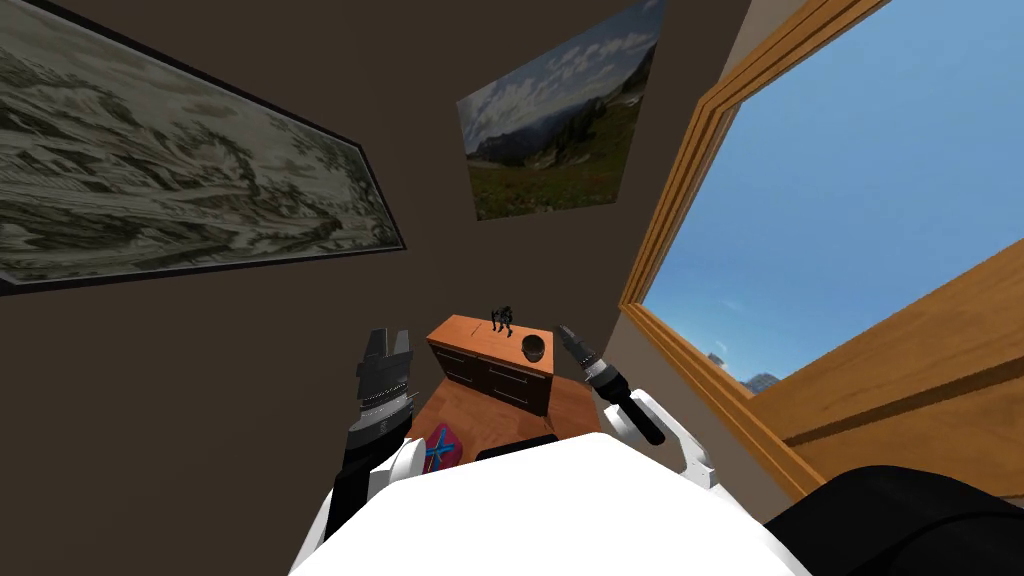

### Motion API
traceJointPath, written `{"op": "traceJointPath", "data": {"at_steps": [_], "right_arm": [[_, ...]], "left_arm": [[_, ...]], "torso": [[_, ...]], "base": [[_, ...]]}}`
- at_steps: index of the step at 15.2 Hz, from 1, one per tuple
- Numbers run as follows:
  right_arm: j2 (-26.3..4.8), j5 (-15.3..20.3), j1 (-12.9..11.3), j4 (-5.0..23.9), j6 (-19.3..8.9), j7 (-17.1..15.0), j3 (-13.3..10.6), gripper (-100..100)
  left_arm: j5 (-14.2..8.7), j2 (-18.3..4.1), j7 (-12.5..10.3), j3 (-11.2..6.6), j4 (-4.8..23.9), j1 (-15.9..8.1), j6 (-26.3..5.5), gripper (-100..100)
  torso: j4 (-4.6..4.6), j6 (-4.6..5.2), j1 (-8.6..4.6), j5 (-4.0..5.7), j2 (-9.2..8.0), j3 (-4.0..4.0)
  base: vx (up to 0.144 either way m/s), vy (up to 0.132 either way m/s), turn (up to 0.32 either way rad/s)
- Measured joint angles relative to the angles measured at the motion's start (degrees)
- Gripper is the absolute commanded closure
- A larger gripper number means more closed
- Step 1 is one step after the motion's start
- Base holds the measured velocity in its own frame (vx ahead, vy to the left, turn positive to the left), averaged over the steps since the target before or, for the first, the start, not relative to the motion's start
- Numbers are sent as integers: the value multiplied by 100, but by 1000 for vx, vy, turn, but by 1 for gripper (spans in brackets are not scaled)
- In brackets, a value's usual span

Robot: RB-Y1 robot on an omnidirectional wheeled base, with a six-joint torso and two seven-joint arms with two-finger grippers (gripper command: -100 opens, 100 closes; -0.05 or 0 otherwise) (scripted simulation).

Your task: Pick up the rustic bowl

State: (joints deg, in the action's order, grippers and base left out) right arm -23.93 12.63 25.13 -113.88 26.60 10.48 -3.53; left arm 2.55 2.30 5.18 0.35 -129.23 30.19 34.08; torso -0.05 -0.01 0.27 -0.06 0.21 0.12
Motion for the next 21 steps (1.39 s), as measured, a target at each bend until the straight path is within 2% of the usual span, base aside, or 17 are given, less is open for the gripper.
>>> {"op": "traceJointPath", "data": {"at_steps": [9,13,20,21], "right_arm": [[-887,318,-139,966,147,198,-384,-100],[-1282,523,-308,1516,139,329,-660,-100],[-1988,748,-390,2256,243,442,-935,-100],[-2069,781,-448,2447,286,460,-982,-100]], "left_arm": [[0,0,0,0,0,0,0,0],[0,0,0,0,0,0,0,0],[0,0,0,0,0,0,0,0],[0,0,0,0,0,0,0,0]], "torso": [[-2,-1,11,-2,8,4],[-3,-2,15,-3,12,7],[-1,-3,6,-2,4,2],[-1,-2,5,-1,4,2]], "base": [[66,79,137],[78,81,133],[74,64,138],[87,80,179]]}}
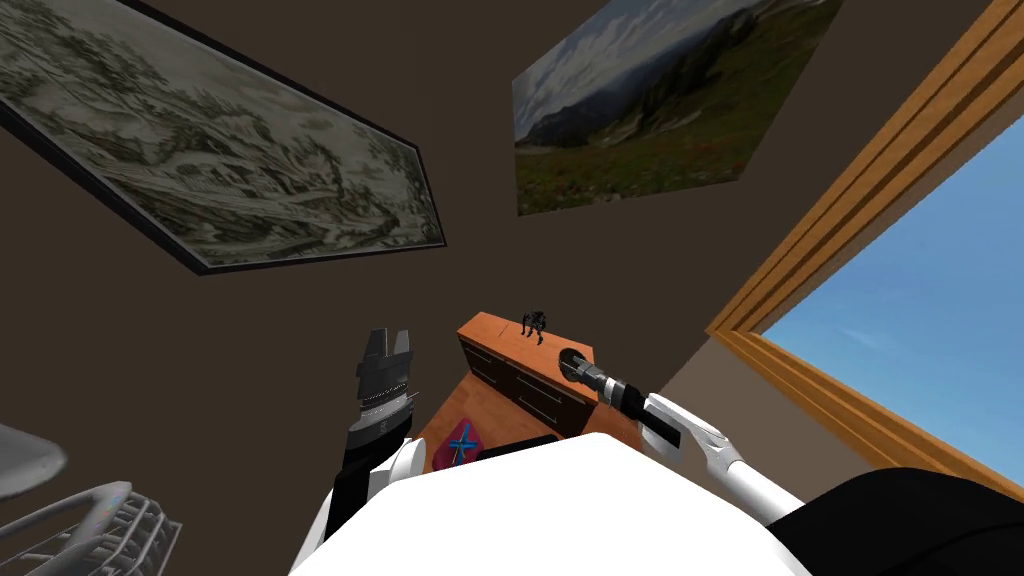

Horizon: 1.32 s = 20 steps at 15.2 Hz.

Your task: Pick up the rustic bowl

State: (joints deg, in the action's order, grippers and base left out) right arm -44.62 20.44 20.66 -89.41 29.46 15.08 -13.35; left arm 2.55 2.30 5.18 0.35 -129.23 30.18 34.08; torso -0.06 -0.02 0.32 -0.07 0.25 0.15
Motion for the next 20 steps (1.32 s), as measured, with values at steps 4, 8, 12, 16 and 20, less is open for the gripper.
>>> {"op": "traceJointPath", "data": {"at_steps": [4,8,12,16,20], "right_arm": [[-396,210,25,397,-10,151,-254,-100],[-711,366,-117,975,100,241,-479,-100],[-982,509,-108,1369,139,354,-656,-100],[-1311,666,-168,1750,148,403,-898,-100],[-1574,808,-174,2136,183,492,-1106,-100]], "left_arm": [[0,0,0,0,0,0,0,0],[0,0,0,0,0,0,0,0],[0,0,0,0,0,0,0,0],[0,0,0,0,0,0,0,0],[0,0,0,-1,0,0,0,0]], "torso": [[0,1,7,-3,0,0],[0,-2,6,-2,4,2],[2,3,4,-2,-10,-5],[3,2,0,-2,-13,-8],[5,4,-11,2,-24,-13]], "base": [[71,67,125],[85,70,165],[57,64,119],[52,49,100],[33,23,81]]}}
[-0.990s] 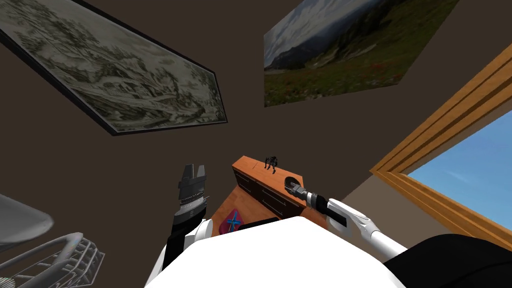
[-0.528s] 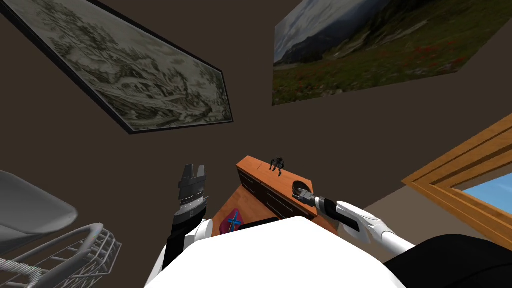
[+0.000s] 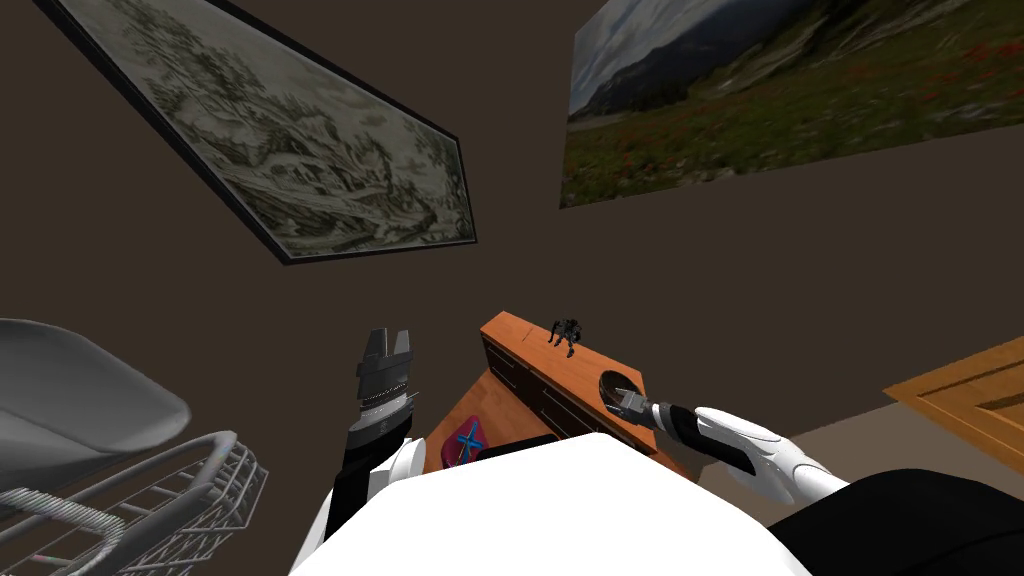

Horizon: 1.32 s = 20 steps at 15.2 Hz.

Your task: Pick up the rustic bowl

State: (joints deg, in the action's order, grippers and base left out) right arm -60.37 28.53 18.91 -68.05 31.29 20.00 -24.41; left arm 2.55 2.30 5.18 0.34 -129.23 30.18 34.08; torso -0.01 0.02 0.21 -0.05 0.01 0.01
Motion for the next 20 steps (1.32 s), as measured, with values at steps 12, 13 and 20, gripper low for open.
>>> {"op": "traceJointPath", "data": {"at_steps": [12,13,20], "right_arm": [[-428,337,-137,893,93,163,-537,-100],[-478,365,-127,934,87,168,-584,-100],[-527,379,-96,979,96,195,-607,-100]], "left_arm": [[0,0,0,0,0,0,0,0],[0,0,0,0,0,0,0,0],[0,0,0,0,0,0,0,0]], "torso": [[2,-1,1,-1,-8,-5],[2,1,4,-2,-6,-4],[3,0,-3,0,-10,-6]], "base": [[25,26,56],[13,24,25],[9,18,15]]}}
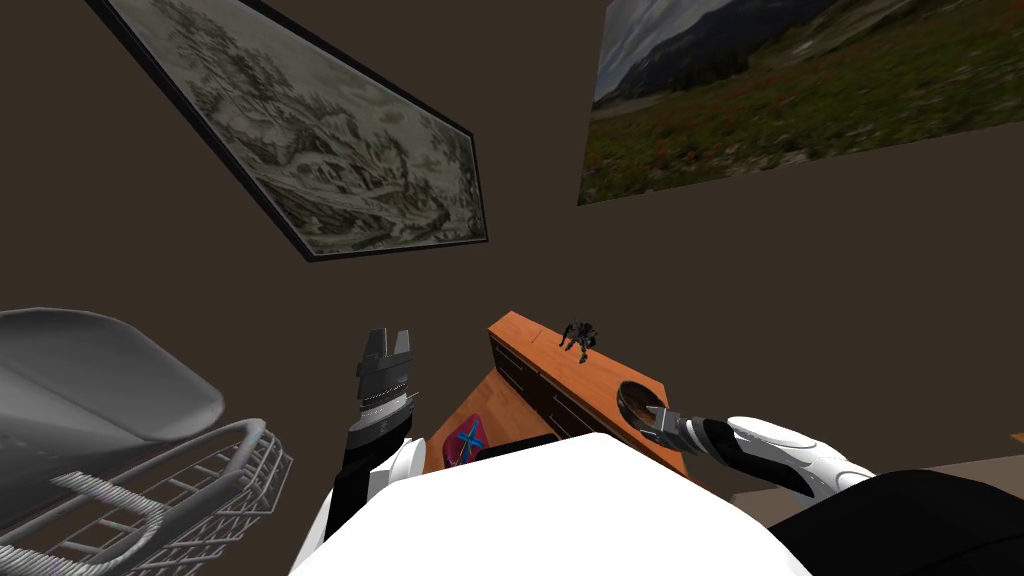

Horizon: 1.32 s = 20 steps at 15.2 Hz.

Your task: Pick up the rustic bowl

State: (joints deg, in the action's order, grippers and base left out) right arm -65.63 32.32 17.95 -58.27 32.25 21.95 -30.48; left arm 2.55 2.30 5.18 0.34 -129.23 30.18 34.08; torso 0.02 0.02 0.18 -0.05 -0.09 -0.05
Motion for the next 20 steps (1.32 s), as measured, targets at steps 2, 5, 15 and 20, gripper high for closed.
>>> {"op": "traceJointPath", "data": {"at_steps": [2,5,15,20], "right_arm": [[-57,52,-4,139,6,33,-84,-100],[-95,76,-14,205,35,45,-125,-100],[-353,309,109,175,-59,153,-309,-100],[-403,353,128,165,-82,163,-346,-100]], "left_arm": [[0,0,0,0,0,0,0,0],[0,0,0,0,0,0,0,0],[0,0,0,0,0,0,0,0],[0,0,0,0,0,0,0,0]], "torso": [[0,1,3,-1,0,0],[1,1,5,-1,-3,-2],[0,1,-3,1,0,0],[0,0,-1,0,-2,-1]], "base": [[11,19,26],[2,22,1],[8,9,13],[11,9,9]]}}
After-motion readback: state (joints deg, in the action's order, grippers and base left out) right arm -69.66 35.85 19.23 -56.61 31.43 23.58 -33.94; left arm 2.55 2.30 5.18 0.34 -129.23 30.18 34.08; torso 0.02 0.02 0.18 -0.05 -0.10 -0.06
